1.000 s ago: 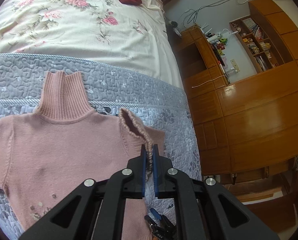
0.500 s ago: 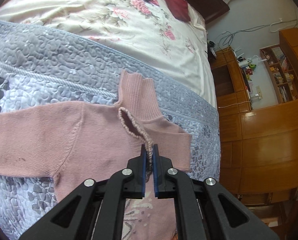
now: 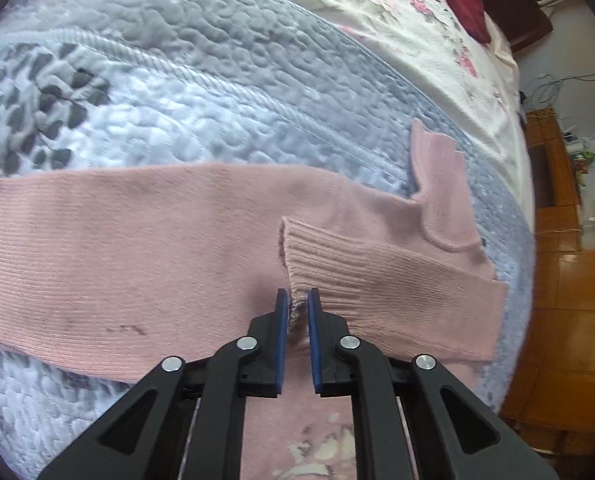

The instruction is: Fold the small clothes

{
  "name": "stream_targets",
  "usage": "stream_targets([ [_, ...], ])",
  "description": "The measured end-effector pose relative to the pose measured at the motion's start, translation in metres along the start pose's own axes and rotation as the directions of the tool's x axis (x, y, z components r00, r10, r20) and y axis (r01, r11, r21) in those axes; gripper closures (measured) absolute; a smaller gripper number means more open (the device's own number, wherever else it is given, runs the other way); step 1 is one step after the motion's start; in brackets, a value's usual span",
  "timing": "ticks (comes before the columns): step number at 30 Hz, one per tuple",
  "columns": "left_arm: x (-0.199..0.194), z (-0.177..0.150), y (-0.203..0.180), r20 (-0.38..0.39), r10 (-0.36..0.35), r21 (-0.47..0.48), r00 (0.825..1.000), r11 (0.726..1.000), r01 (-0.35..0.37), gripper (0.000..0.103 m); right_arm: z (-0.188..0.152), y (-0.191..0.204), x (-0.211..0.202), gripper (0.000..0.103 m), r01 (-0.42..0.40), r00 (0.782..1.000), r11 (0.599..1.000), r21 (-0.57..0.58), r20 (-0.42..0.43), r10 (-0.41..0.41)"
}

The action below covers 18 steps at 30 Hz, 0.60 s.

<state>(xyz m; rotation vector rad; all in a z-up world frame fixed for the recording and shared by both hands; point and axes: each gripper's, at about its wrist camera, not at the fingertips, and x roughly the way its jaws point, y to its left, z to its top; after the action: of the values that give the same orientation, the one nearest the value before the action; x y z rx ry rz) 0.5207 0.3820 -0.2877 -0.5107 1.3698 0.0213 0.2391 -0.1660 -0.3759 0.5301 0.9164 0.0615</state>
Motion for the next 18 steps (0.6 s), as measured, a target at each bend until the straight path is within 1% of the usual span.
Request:
stream_targets([
  [1,-0.007,-0.001,-0.003,0.05,0.057,0.014,0.997,0.998,-0.058,0.062,0.0,0.0,0.0,0.036,0.0,1.0,1.0,0.0,0.0,0.0],
  [2,-0.014,-0.005,-0.008,0.095,0.051,0.034,0.994,0.998,-0.054,0.047,0.0,0.0,0.0,0.036,0.001,1.0,1.0,-0.001,0.0,-0.001],
  [3,-0.02,-0.011,-0.015,0.125,0.0,0.058,0.992,0.998,-0.007,0.044,0.0,0.001,0.0,0.036,0.003,1.0,1.0,-0.002,0.0,-0.003],
  [4,-0.02,-0.016,-0.023,0.126,-0.055,0.089,0.99,0.995,0.044,0.044,-0.001,0.002,0.0,0.036,0.005,1.0,1.0,-0.005,0.0,-0.005],
  [5,-0.014,-0.022,-0.032,0.101,-0.103,0.123,0.989,0.988,0.091,0.044,0.0,0.001,0.0,0.035,0.008,1.0,1.0,-0.009,0.0,-0.008],
  [6,-0.004,-0.027,-0.041,0.069,-0.134,0.148,0.989,0.981,0.123,0.044,-0.001,0.003,0.0,0.035,0.01,1.0,1.0,-0.013,0.0,-0.01],
  [7,0.009,-0.031,-0.045,0.04,-0.137,0.153,0.99,0.98,0.129,0.044,-0.001,0.003,0.0,0.035,0.01,1.0,1.0,-0.013,-0.001,-0.01],
  [8,0.024,-0.034,-0.046,0.01,-0.113,0.144,0.994,0.983,0.11,0.044,-0.001,0.003,0.0,0.035,0.009,1.0,1.0,-0.012,-0.001,-0.009],
  [10,0.054,-0.036,-0.037,-0.042,-0.049,0.087,0.998,0.995,0.052,0.044,-0.001,0.003,0.0,0.035,0.01,1.0,1.0,-0.014,-0.002,-0.011],
  [11,0.063,-0.037,-0.029,-0.052,-0.056,0.05,0.997,0.997,0.059,0.044,-0.001,0.003,0.001,0.035,0.014,1.0,1.0,-0.017,-0.004,-0.014],
  [13,0.059,-0.039,-0.018,-0.034,-0.115,-0.014,0.993,0.993,0.114,0.044,-0.001,0.004,0.001,0.035,0.02,1.0,1.0,-0.023,-0.007,-0.02],
  [15,0.038,-0.04,-0.007,0.003,-0.151,-0.055,0.988,0.987,0.151,0.042,-0.001,0.004,0.002,0.034,0.025,1.0,0.999,-0.027,-0.011,-0.025],
  [17,0.007,-0.042,0.014,0.072,-0.168,-0.062,0.983,0.983,0.173,0.032,0.0,0.004,0.002,0.034,0.026,1.0,0.999,-0.03,-0.012,-0.026],
  [18,-0.013,-0.044,0.03,0.114,-0.17,-0.072,0.979,0.981,0.178,0.03,-0.001,0.004,0.002,0.034,0.025,1.0,0.999,-0.03,-0.013,-0.025],
])
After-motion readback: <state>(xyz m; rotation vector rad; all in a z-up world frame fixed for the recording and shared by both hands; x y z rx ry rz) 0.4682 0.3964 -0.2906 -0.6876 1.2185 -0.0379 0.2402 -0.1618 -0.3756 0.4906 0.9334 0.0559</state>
